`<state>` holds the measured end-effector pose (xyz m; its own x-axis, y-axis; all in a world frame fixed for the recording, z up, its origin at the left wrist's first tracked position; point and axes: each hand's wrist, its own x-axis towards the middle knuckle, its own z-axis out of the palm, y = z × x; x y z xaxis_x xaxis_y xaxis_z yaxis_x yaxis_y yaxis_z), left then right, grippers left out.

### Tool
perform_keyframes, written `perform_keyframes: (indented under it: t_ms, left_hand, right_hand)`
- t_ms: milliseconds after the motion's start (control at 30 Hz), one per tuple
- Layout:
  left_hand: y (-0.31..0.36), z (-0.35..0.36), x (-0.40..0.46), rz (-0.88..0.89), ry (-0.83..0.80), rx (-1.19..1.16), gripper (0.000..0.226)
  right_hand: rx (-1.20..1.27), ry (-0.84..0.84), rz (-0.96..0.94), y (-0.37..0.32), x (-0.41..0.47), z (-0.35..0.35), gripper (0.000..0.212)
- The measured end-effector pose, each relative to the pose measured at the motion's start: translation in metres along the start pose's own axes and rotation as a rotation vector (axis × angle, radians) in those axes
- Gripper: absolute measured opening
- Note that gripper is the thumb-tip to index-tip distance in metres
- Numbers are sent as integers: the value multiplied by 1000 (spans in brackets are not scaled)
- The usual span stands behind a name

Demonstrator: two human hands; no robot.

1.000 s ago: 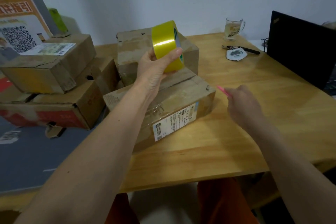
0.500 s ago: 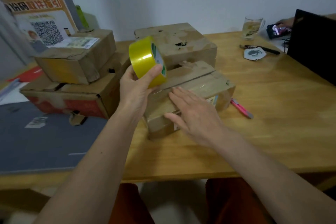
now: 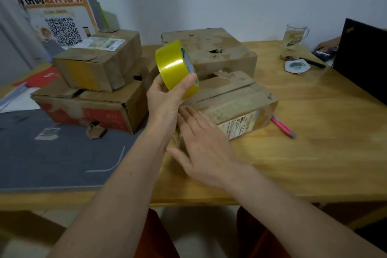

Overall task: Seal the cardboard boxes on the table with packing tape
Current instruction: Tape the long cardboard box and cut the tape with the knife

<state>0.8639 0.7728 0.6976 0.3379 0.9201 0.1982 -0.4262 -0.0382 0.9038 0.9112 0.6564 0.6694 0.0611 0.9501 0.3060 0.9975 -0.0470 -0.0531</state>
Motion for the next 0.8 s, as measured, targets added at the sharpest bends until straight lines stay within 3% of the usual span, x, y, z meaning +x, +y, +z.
perform_keyframes:
  t_ms: [133,267,367,567,667,800]
  left_hand:
    - [1,-2,1,-4,-10,-18,30]
    - [2,-3,2,-37,-39,-48,38]
    - [3,-3,1,-46,-36,-55,44]
    - [5,0,0,-32,-54,-3,40]
    - [12,-1,1,-10,-40,43,39]
    - [30,-7,5,70,-19,101,26]
  right_hand:
    - [20,-43,-87,28,1,-6,69]
    - [26,23,319,89,-3,-16,80]
    - [-9,24,445,94,-1,-11,78]
    - [19,33,148,40,-11,2,86]
    - [40,112,94,15,-5,5,84]
    - [123,177,70,13,-1,6,58]
